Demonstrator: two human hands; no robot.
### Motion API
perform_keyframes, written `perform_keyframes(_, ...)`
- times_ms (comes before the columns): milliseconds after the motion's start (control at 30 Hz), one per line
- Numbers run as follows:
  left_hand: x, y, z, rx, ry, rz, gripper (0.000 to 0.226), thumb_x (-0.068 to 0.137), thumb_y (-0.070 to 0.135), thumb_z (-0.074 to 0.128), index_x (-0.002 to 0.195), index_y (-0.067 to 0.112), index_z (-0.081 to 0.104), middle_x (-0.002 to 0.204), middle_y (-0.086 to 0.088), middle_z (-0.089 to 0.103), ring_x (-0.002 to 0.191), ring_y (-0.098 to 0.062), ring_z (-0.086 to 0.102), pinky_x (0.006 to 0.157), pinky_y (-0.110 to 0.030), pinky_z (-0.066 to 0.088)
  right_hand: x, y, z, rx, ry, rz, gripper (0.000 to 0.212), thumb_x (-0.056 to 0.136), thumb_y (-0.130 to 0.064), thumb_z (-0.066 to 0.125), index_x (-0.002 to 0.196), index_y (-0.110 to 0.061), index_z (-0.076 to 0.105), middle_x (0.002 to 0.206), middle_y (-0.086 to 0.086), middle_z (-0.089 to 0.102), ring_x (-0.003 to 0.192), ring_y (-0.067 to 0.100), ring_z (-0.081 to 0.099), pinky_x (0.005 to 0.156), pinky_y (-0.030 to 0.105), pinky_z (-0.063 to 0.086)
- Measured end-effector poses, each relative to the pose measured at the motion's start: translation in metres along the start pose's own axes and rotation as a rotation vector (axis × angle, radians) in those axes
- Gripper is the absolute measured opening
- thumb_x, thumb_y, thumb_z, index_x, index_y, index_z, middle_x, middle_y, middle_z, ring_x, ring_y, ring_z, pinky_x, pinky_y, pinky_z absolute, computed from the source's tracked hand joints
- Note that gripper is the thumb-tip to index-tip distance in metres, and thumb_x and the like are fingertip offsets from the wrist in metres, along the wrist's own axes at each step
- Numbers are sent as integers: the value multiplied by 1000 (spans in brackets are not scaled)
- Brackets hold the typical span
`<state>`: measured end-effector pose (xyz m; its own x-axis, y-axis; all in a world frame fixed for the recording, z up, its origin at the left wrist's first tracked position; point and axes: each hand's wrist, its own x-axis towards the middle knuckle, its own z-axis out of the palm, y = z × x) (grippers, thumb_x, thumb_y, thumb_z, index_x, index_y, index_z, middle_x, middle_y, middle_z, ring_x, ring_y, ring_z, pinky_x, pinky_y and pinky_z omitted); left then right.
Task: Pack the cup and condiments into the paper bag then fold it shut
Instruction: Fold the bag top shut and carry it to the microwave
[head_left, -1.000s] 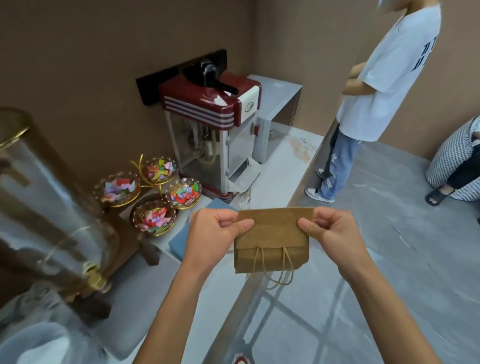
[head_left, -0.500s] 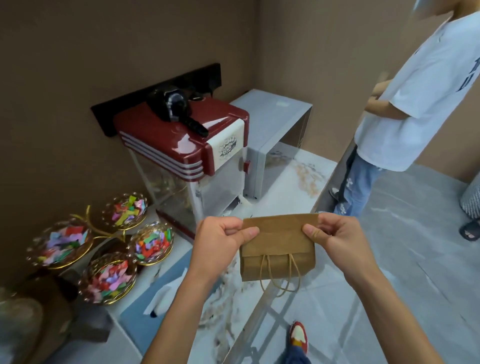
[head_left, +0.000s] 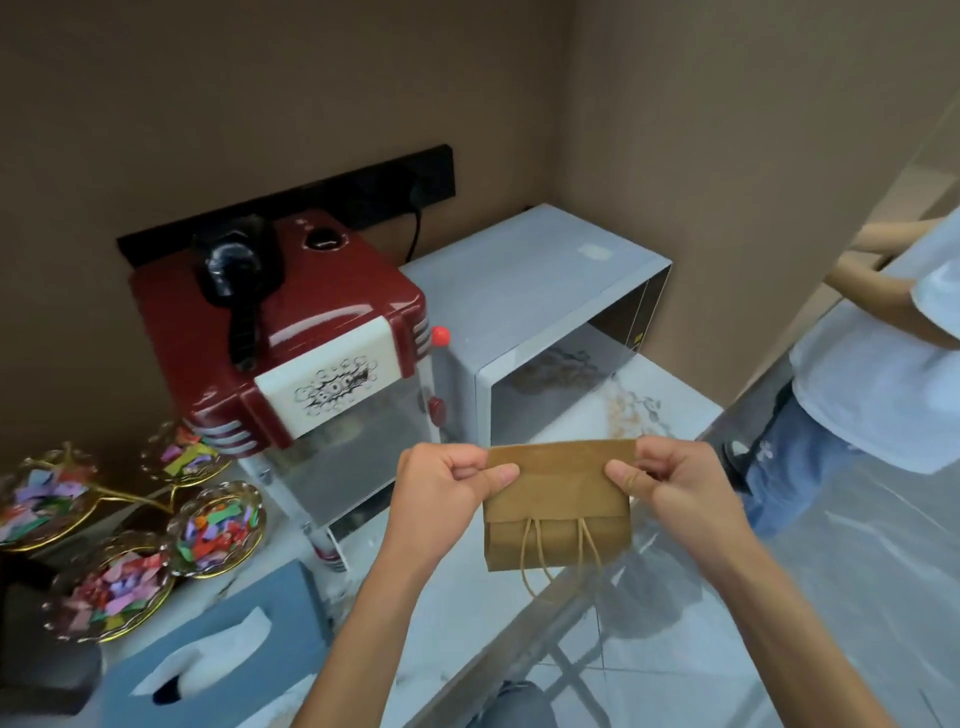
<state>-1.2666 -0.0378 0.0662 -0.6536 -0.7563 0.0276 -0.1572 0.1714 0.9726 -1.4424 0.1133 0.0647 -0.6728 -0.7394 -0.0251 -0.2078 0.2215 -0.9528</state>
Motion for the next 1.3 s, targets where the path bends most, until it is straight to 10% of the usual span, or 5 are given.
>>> perform_keyframes(200,54,-3,54,3,-4,-49,47,72,34,80,60,-7,59,52,-18,50,56,-16,45,57,-33,47,60,22,-42,12,-27,45,48,89,-4,67,45,-22,56,45,-15,56,48,0,51,64,25,42)
perform_keyframes(700,193,11,169,28,220,-125,64,77,14,82,45,17,26,53,-1,21,53,-17,19,48,-22,20,249,56,-140,-69,-229,35,26,86,-17,72,82,7,65,82,23,73,82,48,65,80,61,53)
perform_keyframes(933,212,7,200,25,256,-209,61,70,38,80,56,-8,44,55,-14,36,57,-18,31,58,-27,31,295,70,-164,-66,-366,59,7,88,1,66,85,1,73,83,7,79,84,24,74,84,39,58)
perform_keyframes(1100,207,15,226,88,423,-222,62,77,13,81,51,2,26,59,-13,19,60,-24,18,52,-26,18,318,77,-176,-98,-528,16,12,89,-1,65,80,-6,72,79,3,78,75,11,73,72,27,55)
perform_keyframes(1300,190,11,276,113,637,-349,32,82,19,77,64,-3,64,57,-10,64,55,-21,52,58,-31,45,334,96,-192,-175,-702,-133,8,92,-14,64,86,-18,67,84,7,73,82,28,67,80,48,55)
